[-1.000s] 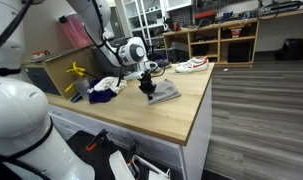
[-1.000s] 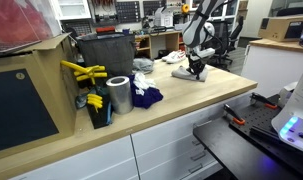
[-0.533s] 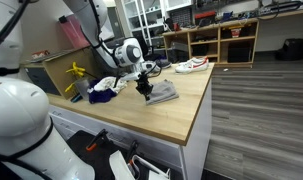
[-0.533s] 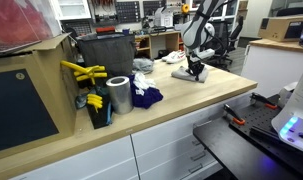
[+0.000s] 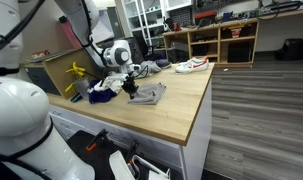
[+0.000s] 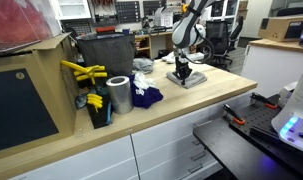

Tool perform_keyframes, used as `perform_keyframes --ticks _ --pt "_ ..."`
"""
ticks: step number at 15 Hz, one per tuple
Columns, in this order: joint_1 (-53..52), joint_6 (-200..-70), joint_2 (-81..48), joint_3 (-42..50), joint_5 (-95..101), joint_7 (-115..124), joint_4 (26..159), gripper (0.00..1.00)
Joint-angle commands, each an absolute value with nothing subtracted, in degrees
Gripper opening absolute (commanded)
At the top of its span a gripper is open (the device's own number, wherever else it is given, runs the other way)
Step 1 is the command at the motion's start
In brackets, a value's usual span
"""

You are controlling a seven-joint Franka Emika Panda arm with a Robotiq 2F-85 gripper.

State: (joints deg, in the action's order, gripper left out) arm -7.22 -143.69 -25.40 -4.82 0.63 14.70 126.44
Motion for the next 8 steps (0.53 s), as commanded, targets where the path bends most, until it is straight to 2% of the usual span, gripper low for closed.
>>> perform_keyframes --ticks 1,2,3,4,8 --pt "-6.48 -145.93 -25.94 -8.16 -5.63 9.93 126.25 0.0" --pt "-6.67 -145.94 -25.27 -8.47 -6.39 9.22 126.5 0.0" --pt "-7.29 -145.63 -24.55 -8.12 -5.88 9.15 126.75 0.26" --pt "-8.1 -144.93 -23.37 -7.37 -4.32 9.75 127.21 0.27" --pt "-9.37 -142.27 -19.27 -5.22 0.66 10.34 128.18 0.56"
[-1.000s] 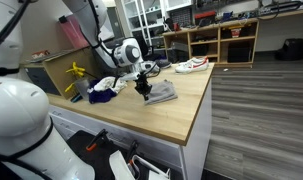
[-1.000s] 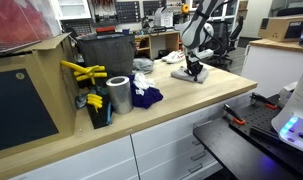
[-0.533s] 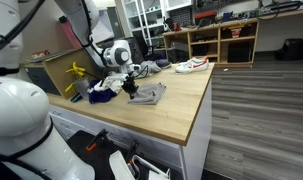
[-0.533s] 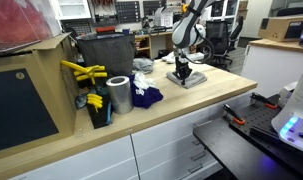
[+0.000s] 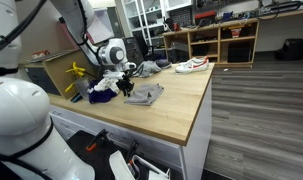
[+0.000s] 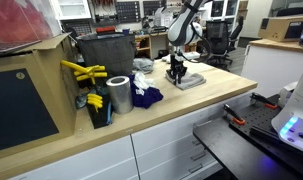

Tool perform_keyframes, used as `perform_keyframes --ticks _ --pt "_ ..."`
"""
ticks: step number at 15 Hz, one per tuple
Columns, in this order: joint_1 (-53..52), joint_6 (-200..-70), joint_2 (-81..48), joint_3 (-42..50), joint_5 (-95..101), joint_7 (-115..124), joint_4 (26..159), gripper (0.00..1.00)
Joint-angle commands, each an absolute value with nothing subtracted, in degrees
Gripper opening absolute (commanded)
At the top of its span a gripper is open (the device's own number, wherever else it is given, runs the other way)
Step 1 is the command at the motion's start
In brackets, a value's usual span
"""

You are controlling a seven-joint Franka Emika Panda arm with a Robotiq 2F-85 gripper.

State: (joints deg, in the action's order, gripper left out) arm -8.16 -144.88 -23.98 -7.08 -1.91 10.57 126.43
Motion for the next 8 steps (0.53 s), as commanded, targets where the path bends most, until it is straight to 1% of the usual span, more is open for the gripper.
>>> perform_keyframes --ticks 1,2,6,8 --pt "-9.43 -141.63 -18.22 -4.83 1.9 10.35 128.22 0.62" --pt "-9.42 -141.11 -17.35 -4.5 2.82 10.54 128.12 0.71" --pt "-7.98 -138.63 -14.68 -4.87 2.2 8.48 127.31 1.0" --pt "-6.77 -137.68 -13.59 -5.43 0.27 5.9 127.08 1.0"
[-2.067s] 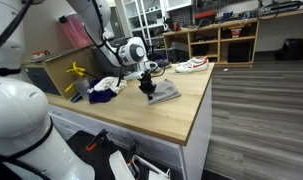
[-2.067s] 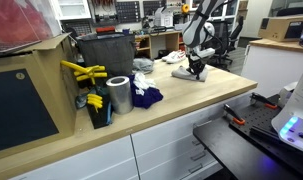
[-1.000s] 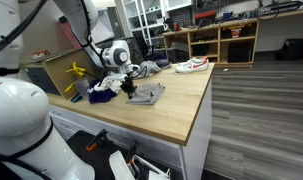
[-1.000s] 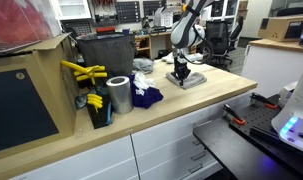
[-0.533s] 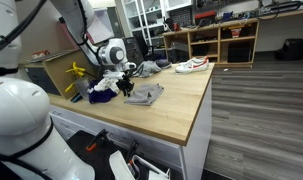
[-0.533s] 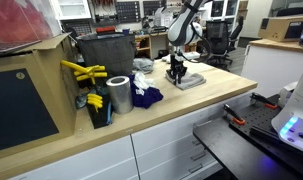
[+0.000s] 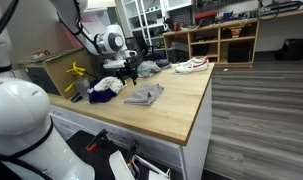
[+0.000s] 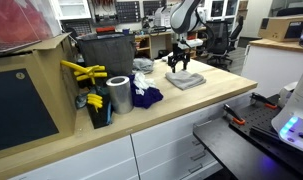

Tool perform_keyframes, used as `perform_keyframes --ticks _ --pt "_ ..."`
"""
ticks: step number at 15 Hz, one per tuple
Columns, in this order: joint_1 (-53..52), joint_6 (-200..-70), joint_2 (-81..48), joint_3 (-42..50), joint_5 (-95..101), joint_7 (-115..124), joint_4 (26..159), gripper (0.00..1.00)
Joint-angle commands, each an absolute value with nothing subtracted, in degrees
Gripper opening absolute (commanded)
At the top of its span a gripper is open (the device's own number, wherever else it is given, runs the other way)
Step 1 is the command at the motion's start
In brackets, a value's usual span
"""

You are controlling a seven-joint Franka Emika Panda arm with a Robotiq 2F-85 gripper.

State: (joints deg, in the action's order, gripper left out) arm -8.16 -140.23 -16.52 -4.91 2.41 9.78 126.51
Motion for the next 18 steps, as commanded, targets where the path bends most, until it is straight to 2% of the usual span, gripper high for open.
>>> perform_keyframes --ticks 1,7,18 --pt "-6.28 -137.36 -13.0 -5.57 -0.66 4.4 127.06 1.0" --pt "-3.62 -130.56 -10.11 -5.39 -5.72 -3.53 124.05 1.0" --pt "-3.41 -111.13 -9.46 -4.44 -4.99 -1.66 111.65 1.0"
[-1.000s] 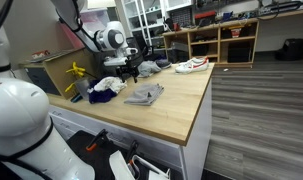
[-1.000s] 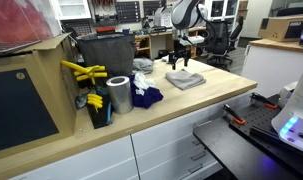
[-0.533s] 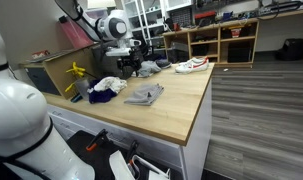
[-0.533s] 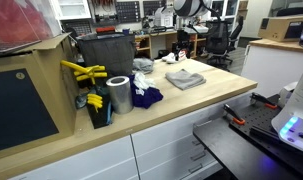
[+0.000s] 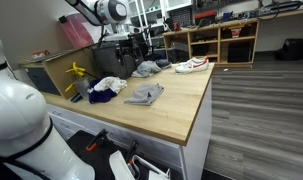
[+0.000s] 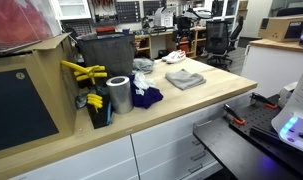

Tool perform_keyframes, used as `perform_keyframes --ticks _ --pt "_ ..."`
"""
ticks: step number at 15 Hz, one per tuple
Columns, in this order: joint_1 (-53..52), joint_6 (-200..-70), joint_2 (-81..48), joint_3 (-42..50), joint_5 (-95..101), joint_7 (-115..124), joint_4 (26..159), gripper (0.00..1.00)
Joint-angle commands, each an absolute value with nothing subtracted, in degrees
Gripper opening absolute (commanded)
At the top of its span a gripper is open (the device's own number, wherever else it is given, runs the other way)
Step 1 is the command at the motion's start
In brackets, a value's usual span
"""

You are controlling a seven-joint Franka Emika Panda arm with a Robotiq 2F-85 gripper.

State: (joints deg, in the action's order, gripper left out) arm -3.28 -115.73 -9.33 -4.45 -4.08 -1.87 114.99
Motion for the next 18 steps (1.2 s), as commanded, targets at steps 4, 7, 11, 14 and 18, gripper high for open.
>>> perform_keyframes --ticks 4,7,11,14,18 --pt "-3.49 -107.3 -9.16 -4.32 -4.38 -1.43 107.92 1.0" --pt "-3.44 -104.67 -9.02 -4.26 -4.3 -1.5 105.31 1.0" --pt "-3.38 -102.57 -8.62 -4.16 -4.11 -1.52 102.61 1.0" --pt "-3.48 -101.75 -8.28 -4.14 -3.49 -1.31 101.1 1.0" --pt "-3.55 -100.99 -7.19 -4.09 -2.41 -1.15 99.68 1.0"
